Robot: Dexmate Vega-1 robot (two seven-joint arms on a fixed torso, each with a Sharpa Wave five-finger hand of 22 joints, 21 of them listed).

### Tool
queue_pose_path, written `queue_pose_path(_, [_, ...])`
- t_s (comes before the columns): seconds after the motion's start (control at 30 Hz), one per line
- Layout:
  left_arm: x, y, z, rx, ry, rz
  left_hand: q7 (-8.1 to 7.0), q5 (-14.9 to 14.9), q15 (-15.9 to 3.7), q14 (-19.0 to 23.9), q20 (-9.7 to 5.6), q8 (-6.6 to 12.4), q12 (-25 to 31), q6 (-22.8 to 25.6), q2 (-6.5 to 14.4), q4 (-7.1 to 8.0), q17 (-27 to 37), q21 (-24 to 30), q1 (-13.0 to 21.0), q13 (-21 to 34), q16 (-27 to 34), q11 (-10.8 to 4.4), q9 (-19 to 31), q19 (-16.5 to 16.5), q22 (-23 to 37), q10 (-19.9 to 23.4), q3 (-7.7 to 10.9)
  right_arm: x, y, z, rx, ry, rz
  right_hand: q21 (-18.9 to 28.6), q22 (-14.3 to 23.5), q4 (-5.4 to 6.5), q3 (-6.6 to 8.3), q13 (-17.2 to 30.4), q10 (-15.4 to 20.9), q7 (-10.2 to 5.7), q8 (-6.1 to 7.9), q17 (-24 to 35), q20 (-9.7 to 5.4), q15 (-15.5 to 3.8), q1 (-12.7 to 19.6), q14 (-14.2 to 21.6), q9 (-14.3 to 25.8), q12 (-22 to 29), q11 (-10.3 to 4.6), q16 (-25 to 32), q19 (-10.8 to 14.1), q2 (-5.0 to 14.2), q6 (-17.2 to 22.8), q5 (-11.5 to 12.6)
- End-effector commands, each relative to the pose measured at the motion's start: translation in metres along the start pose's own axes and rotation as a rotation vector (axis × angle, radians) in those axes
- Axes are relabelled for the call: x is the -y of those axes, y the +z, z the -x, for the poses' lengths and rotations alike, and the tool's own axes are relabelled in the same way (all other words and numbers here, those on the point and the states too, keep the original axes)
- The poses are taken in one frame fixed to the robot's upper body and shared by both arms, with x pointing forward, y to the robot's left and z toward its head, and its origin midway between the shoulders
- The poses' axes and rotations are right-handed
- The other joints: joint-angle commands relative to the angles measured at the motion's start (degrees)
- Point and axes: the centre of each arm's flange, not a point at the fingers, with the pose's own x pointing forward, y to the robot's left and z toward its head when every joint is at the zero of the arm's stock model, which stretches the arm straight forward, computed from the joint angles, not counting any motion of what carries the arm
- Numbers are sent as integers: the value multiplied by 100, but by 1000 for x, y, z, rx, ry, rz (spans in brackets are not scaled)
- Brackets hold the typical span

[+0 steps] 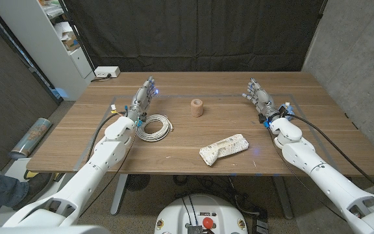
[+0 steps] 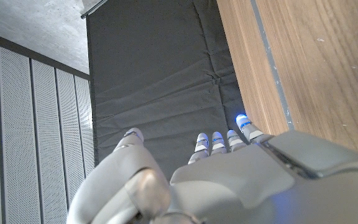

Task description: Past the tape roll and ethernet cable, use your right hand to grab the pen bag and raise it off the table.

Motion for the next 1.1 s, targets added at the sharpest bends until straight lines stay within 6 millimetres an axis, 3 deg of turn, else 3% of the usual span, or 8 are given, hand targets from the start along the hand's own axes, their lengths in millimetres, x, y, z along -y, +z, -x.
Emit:
queue_pose_path(0.03, [2, 4, 1, 2, -11, -4, -2, 22, 9, -29, 28, 51, 4, 29, 24, -30, 22, -23, 48, 5, 33, -8, 24, -753, 26, 0, 42, 0, 5, 5, 21, 19, 15, -23, 25, -10, 42, 2, 37, -4, 10, 6, 17, 7, 47, 51, 14, 1, 1, 43, 55, 8, 48, 47])
queue_pose_path(1.1, [0, 11, 1, 32, -24, -21, 45, 23, 14, -11, 92, 35, -36, 27, 47, -63, 19, -122, 61, -33, 31, -31, 24, -740, 29, 35, 32, -8, 18, 22, 104, 61, 12, -111, 27, -35, 38, -22, 137, -69, 34, -63, 22, -40, 61, 172, 15, -47, -29, 83, 175, 35, 179, 65])
